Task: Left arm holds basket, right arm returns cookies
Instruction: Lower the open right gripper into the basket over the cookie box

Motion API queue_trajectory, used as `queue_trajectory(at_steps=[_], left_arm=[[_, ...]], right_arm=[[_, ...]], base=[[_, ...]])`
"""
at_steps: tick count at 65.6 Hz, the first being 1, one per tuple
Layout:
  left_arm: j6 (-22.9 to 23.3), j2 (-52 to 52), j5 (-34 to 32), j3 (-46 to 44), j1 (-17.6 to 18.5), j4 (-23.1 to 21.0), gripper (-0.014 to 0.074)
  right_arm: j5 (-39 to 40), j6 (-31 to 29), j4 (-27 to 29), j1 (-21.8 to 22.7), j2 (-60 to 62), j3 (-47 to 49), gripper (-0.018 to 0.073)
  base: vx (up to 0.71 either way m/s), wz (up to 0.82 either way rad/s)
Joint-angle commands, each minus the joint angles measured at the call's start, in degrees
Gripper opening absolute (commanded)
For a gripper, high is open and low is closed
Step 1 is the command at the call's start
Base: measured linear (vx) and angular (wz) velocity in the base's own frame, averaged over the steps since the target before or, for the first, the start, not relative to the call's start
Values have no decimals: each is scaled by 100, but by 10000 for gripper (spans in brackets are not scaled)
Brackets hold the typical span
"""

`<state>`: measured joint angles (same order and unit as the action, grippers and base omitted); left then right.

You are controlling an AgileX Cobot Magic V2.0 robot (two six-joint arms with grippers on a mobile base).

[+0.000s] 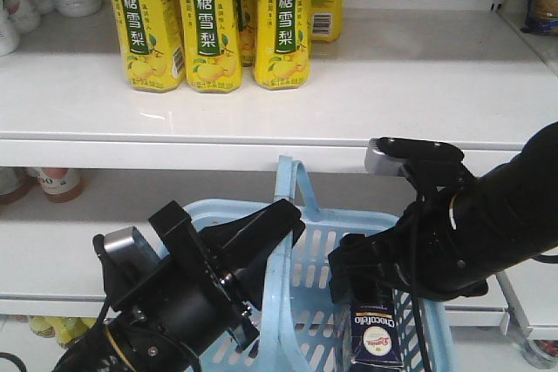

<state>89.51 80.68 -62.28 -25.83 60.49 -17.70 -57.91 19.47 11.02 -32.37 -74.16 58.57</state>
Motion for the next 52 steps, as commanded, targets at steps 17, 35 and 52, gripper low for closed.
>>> queue_trajectory(at_steps=[17, 35, 52], left_arm=[[-32, -206, -1639, -169, -53, -288, -3], [-32, -206, -1639, -169, -53, -288, -3], [-32, -206, -1639, -169, -53, -288, -3]], right_arm=[[448, 29, -69, -318, -158, 137, 579], [347, 29, -501, -310, -220, 137, 559], [352, 29, -557, -310, -415, 137, 559]], base=[[0, 0], [0, 0], [0, 0]])
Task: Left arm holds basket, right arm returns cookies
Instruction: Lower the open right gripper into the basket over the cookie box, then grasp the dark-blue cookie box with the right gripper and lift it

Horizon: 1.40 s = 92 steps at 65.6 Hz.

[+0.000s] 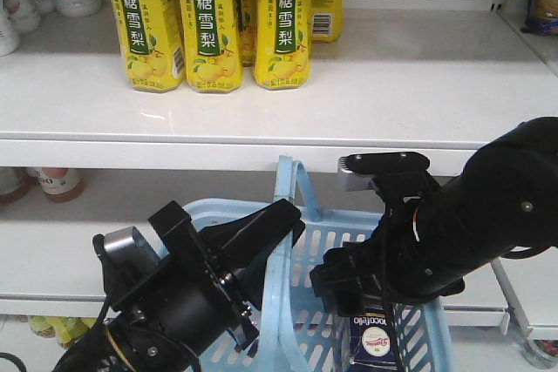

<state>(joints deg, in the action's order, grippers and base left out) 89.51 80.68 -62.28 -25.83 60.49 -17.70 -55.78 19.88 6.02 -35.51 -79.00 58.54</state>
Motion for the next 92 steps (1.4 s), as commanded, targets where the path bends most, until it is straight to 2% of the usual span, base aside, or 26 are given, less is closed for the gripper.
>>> queue_trajectory(at_steps=[1, 18, 30, 42, 58, 92], left_arm=[[-32, -206, -1639, -169, -53, -288, -3], [-32, -206, -1639, -169, -53, -288, -3], [-32, -206, -1639, -169, -53, -288, -3], [-32, -206, -1639, -169, -53, -288, -3], [-32, -206, -1639, -169, -53, -288, -3], [-32, -206, -1639, -169, -53, -288, -3]], right_arm=[[143, -12, -57, 3, 55, 139, 559], [382, -12, -86, 3, -179, 139, 551], [398, -12, -120, 3, -352, 139, 480], [393, -12, -120, 3, -378, 139, 321], [277, -17, -114, 3, -378, 139, -11], [245, -55, 13, 3, 75, 139, -9]], base=[[0, 0], [0, 0], [0, 0], [0, 0], [0, 0], [0, 0]])
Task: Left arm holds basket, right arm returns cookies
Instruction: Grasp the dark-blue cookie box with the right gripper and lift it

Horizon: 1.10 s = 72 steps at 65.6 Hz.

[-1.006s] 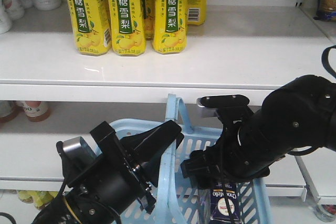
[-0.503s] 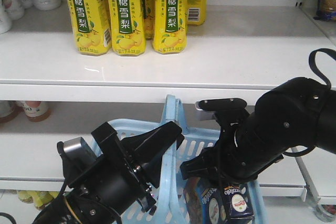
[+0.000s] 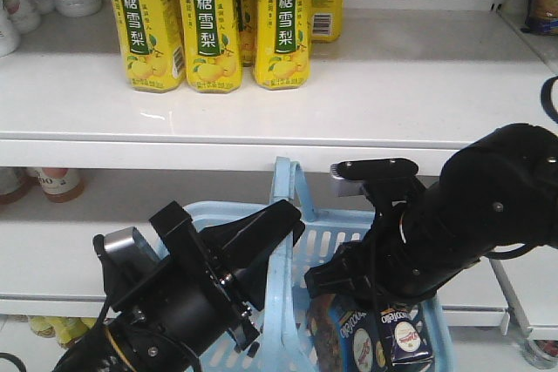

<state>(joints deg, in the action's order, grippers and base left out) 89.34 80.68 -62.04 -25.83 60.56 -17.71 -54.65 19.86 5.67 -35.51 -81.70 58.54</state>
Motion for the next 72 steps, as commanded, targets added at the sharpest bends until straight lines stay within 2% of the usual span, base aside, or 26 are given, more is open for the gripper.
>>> queue_trajectory(at_steps=[1, 26, 72], left_arm=[[-15, -206, -1663, -169, -60, -287, -3], [-15, -206, -1663, -169, -60, -287, -3], [-15, -206, -1663, -169, -60, -287, -3]], right_arm=[[124, -53, 49, 3, 368, 139, -9], [-190, -53, 166, 3, 962, 139, -7], [-178, -53, 283, 8, 1991, 158, -6]], base=[[0, 0], [0, 0], [0, 0]])
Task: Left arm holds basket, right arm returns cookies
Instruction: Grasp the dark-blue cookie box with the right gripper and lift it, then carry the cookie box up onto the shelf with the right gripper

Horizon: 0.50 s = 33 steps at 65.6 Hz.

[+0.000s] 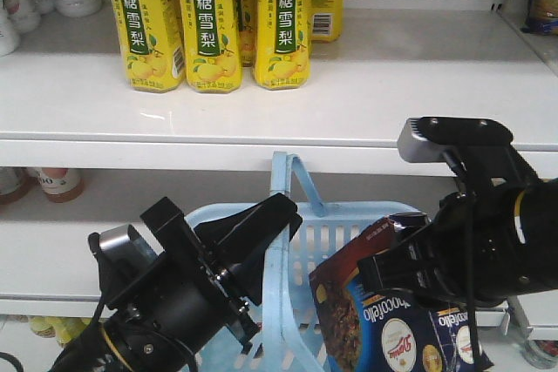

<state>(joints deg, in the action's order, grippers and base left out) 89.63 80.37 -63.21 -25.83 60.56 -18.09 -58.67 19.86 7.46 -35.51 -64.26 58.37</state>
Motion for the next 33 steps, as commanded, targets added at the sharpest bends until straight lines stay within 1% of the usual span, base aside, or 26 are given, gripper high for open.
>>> queue_trajectory(at_steps=[1, 33], left_arm=[[-43, -175, -1545, -169, -60, -249, -3], [-43, -175, -1545, -169, -60, -249, -3]], right_arm=[[223, -53, 105, 8, 273, 175, -6], [654, -53, -25, 8, 1251, 175, -6]], base=[[0, 0], [0, 0]])
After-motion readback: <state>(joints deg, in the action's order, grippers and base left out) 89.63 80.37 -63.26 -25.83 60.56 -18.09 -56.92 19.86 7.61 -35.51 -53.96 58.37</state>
